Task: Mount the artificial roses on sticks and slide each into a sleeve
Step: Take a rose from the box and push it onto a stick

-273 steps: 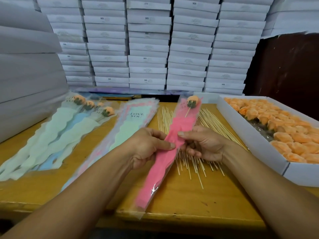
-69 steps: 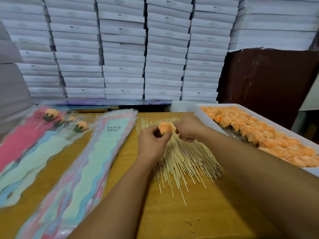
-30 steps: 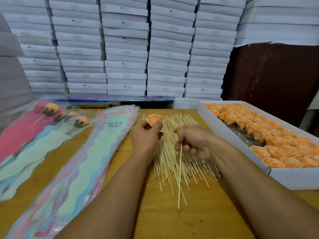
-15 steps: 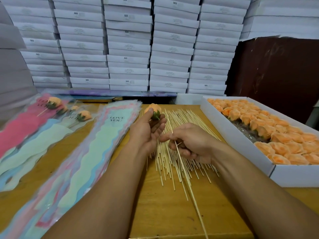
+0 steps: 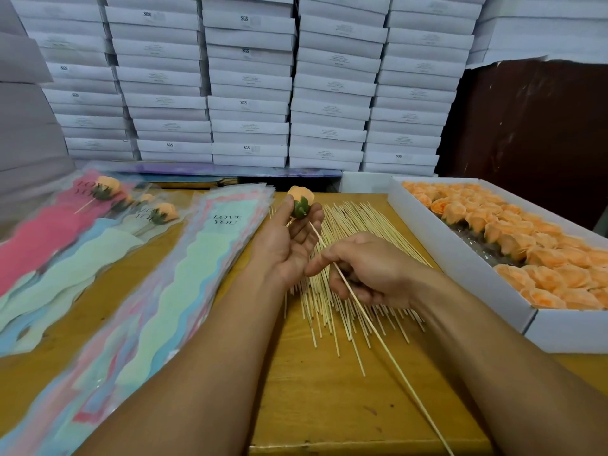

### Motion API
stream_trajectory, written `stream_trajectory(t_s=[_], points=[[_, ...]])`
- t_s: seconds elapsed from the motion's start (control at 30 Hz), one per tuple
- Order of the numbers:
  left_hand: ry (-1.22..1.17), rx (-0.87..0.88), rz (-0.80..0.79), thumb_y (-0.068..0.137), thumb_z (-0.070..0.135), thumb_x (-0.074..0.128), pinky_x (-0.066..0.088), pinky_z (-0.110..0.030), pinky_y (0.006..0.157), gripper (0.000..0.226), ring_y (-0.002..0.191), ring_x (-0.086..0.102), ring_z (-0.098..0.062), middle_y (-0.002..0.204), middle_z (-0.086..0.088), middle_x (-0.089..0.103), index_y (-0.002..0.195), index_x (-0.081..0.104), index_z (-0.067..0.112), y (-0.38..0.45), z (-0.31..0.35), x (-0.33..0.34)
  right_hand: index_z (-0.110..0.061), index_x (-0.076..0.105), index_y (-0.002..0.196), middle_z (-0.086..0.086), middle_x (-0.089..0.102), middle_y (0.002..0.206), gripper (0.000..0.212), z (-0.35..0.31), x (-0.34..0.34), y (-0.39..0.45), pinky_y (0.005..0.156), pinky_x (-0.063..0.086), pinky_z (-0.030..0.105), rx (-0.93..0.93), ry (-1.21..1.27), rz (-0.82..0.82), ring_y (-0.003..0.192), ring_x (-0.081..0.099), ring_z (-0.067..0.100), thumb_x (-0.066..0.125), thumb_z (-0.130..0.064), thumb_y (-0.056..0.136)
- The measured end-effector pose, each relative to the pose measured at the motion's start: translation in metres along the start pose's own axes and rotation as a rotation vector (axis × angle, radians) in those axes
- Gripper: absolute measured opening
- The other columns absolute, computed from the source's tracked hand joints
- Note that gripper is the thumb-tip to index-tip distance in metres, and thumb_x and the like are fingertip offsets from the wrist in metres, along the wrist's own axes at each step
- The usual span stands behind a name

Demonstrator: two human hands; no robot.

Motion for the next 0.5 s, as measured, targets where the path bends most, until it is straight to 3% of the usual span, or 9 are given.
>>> stream_trajectory(t_s=[0.5], points=[[-0.005,-0.019,-0.028,0.098,0.028,0.062,0.058,-0.023,0.055,0.028,0.072,0.074,-0.017,0.091,-0.017,0.075,0.105,0.065,0.001,0.0012,-0.0014,-0.0012,-0.017,0.075,0.103,0.004,0.058,0.055,0.034,-0.0011,0.0013,-0.0021,0.031,0.029,0.018,-0.030,-0.021,-0.021,0.035,0.041,0.009,0.043,-0.027,0.107]])
Point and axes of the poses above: each hand's wrist, its own y-axis towards the middle knuckle, its own x-axis out of the palm, z = x × y, the point moved 1 cm from there along y, towards the middle knuckle
